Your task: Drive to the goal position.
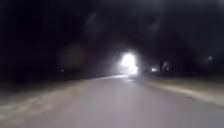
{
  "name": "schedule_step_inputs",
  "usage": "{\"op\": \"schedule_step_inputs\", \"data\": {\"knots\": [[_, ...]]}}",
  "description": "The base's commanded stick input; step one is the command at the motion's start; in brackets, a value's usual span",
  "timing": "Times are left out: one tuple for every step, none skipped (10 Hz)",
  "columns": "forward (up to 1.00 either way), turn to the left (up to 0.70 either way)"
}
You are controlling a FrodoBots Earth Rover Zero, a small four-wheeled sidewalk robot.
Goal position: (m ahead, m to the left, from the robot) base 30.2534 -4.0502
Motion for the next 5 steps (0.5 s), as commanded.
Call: {"op": "schedule_step_inputs", "data": {"knots": [[1.00, 0.04], [1.00, 0.04], [1.00, 0.04], [1.00, 0.04], [1.00, 0.04]]}}
